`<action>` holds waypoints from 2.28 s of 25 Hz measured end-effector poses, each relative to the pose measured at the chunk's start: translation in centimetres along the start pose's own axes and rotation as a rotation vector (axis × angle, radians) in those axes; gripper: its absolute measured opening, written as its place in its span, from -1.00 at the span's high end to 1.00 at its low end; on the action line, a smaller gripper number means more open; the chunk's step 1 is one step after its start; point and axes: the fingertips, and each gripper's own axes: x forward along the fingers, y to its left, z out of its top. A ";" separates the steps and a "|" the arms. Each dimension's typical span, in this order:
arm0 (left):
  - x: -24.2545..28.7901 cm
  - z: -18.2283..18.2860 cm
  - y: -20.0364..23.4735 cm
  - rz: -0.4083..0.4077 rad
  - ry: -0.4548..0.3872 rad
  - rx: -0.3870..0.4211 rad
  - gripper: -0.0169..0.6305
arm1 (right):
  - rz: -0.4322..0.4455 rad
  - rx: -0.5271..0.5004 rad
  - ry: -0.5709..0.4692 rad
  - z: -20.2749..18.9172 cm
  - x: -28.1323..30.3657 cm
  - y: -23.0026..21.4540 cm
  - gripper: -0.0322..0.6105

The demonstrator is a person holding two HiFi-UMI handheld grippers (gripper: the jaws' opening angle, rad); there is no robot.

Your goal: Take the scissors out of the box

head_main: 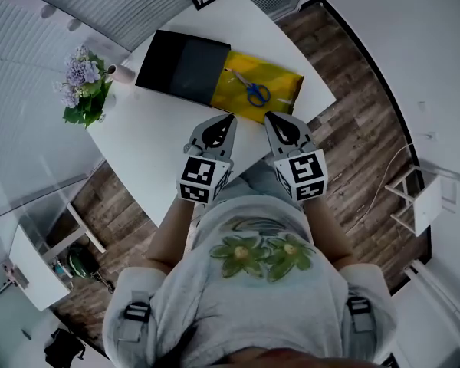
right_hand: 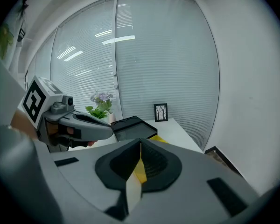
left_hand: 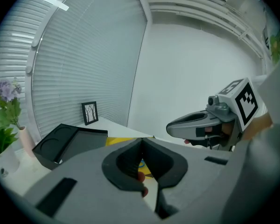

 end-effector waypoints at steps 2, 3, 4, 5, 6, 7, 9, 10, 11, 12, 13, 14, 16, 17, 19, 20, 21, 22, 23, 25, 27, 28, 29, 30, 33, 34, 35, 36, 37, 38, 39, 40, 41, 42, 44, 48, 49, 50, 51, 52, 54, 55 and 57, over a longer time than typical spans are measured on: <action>0.7 0.0 0.4 0.010 0.005 -0.005 0.93 | 0.017 -0.002 0.018 -0.4 0.9 -0.4 0.88; 1.0 0.0 0.5 0.013 0.006 -0.010 0.93 | 0.028 -0.002 0.027 -0.5 1.3 -0.6 0.88; 1.3 0.0 0.6 0.017 0.007 -0.017 0.93 | 0.041 -0.002 0.037 -0.7 1.7 -0.7 0.88; 1.6 0.0 0.7 0.021 0.008 -0.024 0.93 | 0.055 -0.003 0.047 -0.8 2.2 -0.8 0.88; 1.9 -0.1 0.8 0.025 0.010 -0.029 0.93 | 0.068 -0.004 0.058 -1.0 2.7 -0.8 0.88; 2.2 -0.2 0.9 0.029 0.012 -0.032 0.93 | 0.079 -0.004 0.069 -1.3 3.1 -0.9 0.88; 2.7 -0.6 1.1 0.033 0.019 -0.036 0.93 | 0.096 -0.001 0.090 -1.7 4.0 -0.9 0.88; 3.0 -0.8 1.2 0.035 0.025 -0.038 0.93 | 0.102 0.003 0.100 -1.9 4.3 -1.0 0.87; 3.2 -1.1 1.3 0.038 0.034 -0.039 0.93 | 0.105 0.009 0.108 -2.1 4.6 -1.2 0.87; 3.4 -1.4 1.4 0.040 0.043 -0.040 0.93 | 0.105 0.016 0.116 -2.3 4.9 -1.4 0.87; 3.6 -1.7 1.6 0.044 0.052 -0.042 0.93 | 0.105 0.024 0.124 -2.5 5.1 -1.6 0.87; 3.9 -1.9 1.8 0.047 0.059 -0.046 0.93 | 0.106 0.030 0.133 -2.7 5.5 -1.9 0.85; 4.2 -2.3 2.2 0.055 0.070 -0.055 0.93 | 0.113 0.036 0.155 -3.2 6.3 -2.2 0.73; 4.4 -2.5 2.4 0.058 0.075 -0.059 0.93 | 0.118 0.037 0.166 -3.5 6.7 -2.3 0.73; 4.8 -3.1 2.8 0.064 0.086 -0.061 0.93 | 0.123 0.036 0.187 -4.0 7.4 -2.5 0.72; 5.0 -3.4 3.1 0.067 0.091 -0.062 0.93 | 0.124 0.034 0.198 -4.3 7.7 -2.7 0.71; 5.3 -3.5 3.3 0.069 0.094 -0.066 0.93 | 0.123 0.032 0.209 -4.5 8.1 -2.8 0.70; 5.5 -3.6 3.5 0.069 0.098 -0.072 0.93 | 0.122 0.030 0.220 -4.8 8.5 -3.0 0.69; 5.7 -3.7 3.6 0.069 0.102 -0.079 0.93 | 0.122 0.029 0.233 -5.1 8.9 -3.1 0.68; 6.1 -4.1 3.9 0.066 0.113 -0.085 0.93 | 0.121 0.027 0.258 -5.7 9.6 -3.2 0.65; 6.5 -4.3 4.0 0.063 0.116 -0.090 0.93 | 0.117 0.024 0.279 -6.2 10.1 -3.4 0.63; 6.7 -4.3 4.2 0.062 0.116 -0.092 0.93 | 0.114 0.022 0.289 -6.4 10.4 -3.5 0.63; 6.8 -4.3 4.3 0.061 0.117 -0.095 0.93 | 0.112 0.019 0.300 -6.7 10.7 -3.5 0.63; 6.9 -4.5 4.5 0.061 0.120 -0.097 0.93 | 0.109 0.015 0.311 -6.9 11.0 -3.6 0.62; 7.1 -4.9 4.9 0.061 0.127 -0.104 0.93 | 0.105 0.001 0.345 -7.4 11.8 -3.7 0.62; 7.1 -5.0 5.1 0.061 0.128 -0.107 0.93 | 0.105 -0.005 0.358 -7.6 12.1 -3.8 0.61; 7.2 -5.0 5.3 0.062 0.128 -0.110 0.93 | 0.106 -0.012 0.371 -7.8 12.3 -3.8 0.60; 7.2 -5.0 5.4 0.062 0.129 -0.114 0.93 | 0.107 -0.018 0.385 -8.0 12.6 -3.8 0.58; 7.2 -5.1 5.6 0.063 0.130 -0.117 0.93 | 0.108 -0.022 0.398 -8.3 12.8 -3.9 0.58; 7.2 -5.2 5.7 0.062 0.131 -0.120 0.93 | 0.110 -0.026 0.411 -8.5 13.0 -3.9 0.58; 7.2 -5.3 5.8 0.061 0.133 -0.123 0.93 | 0.112 -0.029 0.425 -8.7 13.3 -3.9 0.58; 7.2 -5.5 6.0 0.060 0.135 -0.124 0.93 | 0.113 -0.032 0.440 -9.0 13.5 -3.9 0.57; 7.2 -5.7 6.1 0.058 0.139 -0.124 0.93 | 0.114 -0.033 0.454 -9.2 13.7 -3.9 0.56; 7.2 -5.8 6.2 0.056 0.143 -0.125 0.93 | 0.114 -0.034 0.468 -9.4 13.9 -4.0 0.56; 7.2 -5.9 6.4 0.054 0.147 -0.131 0.93 | 0.117 -0.034 0.489 -9.8 14.3 -4.1 0.55; 7.2 -5.9 7.0 0.052 0.144 -0.143 0.93 | 0.125 -0.036 0.528 -10.5 15.1 -4.1 0.53; 7.2 -6.0 7.1 0.052 0.143 -0.146 0.93 | 0.125 -0.036 0.538 -10.7 15.2 -4.1 0.53; 7.2 -6.0 7.3 0.051 0.143 -0.149 0.93 | 0.123 -0.035 0.549 -10.9 15.4 -4.2 0.53; 7.3 -6.0 7.5 0.051 0.142 -0.153 0.93 | 0.120 -0.034 0.558 -11.1 15.5 -4.3 0.53; 7.3 -6.0 7.7 0.052 0.142 -0.156 0.93 | 0.115 -0.032 0.566 -11.3 15.7 -4.5 0.53; 7.3 -6.1 7.9 0.052 0.141 -0.160 0.93 | 0.108 -0.027 0.581 -11.7 15.9 -4.7 0.53; 7.3 -6.2 8.1 0.052 0.143 -0.161 0.93 | 0.108 -0.025 0.588 -11.9 15.9 -4.7 0.53; 7.3 -6.6 8.4 0.052 0.150 -0.163 0.93 | 0.109 -0.025 0.608 -12.4 16.1 -4.7 0.53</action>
